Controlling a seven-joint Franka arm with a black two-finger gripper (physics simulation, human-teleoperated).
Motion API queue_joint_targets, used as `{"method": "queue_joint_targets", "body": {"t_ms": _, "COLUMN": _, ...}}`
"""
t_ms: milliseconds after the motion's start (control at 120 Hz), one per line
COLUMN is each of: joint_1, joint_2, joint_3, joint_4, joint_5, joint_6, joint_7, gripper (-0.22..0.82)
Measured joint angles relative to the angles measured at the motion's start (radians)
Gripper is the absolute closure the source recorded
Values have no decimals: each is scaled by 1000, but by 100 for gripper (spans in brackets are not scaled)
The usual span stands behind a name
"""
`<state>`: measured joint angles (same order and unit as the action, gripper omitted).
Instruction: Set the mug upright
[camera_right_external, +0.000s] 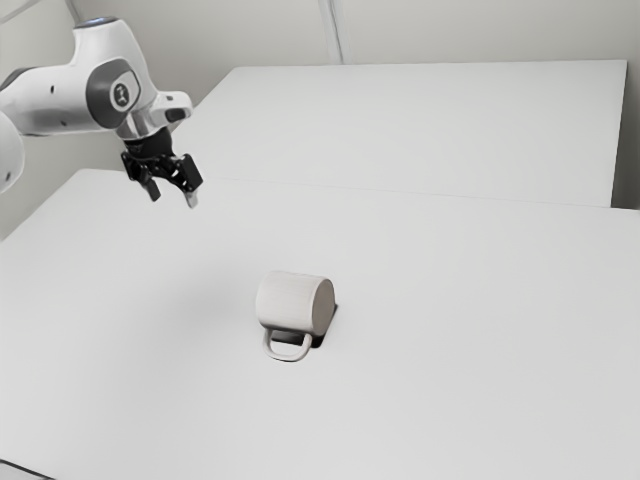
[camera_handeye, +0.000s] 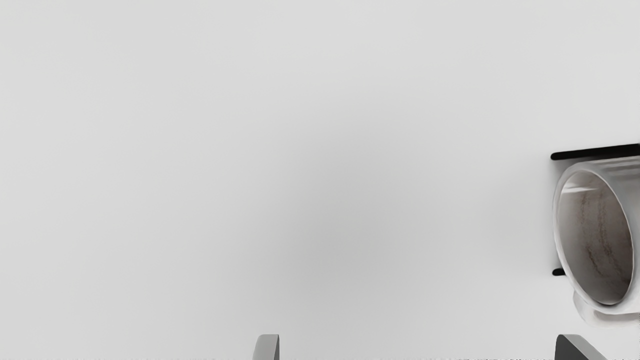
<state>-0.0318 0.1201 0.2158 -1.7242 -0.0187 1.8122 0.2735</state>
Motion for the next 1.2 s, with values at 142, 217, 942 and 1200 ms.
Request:
{"method": "queue_joint_targets", "body": {"t_ms": 142, "joint_1": -7, "joint_2": -75, "joint_3": 24, "joint_4": -140, "joint_5": -44, "joint_6": 48, "joint_7": 9, "gripper": 0}}
{"method": "queue_joint_targets", "body": {"t_ms": 217, "joint_1": -8, "joint_2": -92, "joint_3": 36, "joint_4": -198, "joint_5": -115, "joint_6": 79, "joint_7": 22, "gripper": 0}}
{"method": "queue_joint_targets", "body": {"t_ms": 942, "joint_1": -19, "joint_2": -1, "joint_3": 43, "joint_4": -450, "joint_5": -817, "joint_6": 125, "joint_7": 469, "gripper": 0}}
{"method": "queue_joint_targets", "body": {"t_ms": 1200, "joint_1": -43, "joint_2": 10, "joint_3": 43, "joint_4": -459, "joint_5": -912, "joint_6": 124, "joint_7": 599, "gripper": 0}}
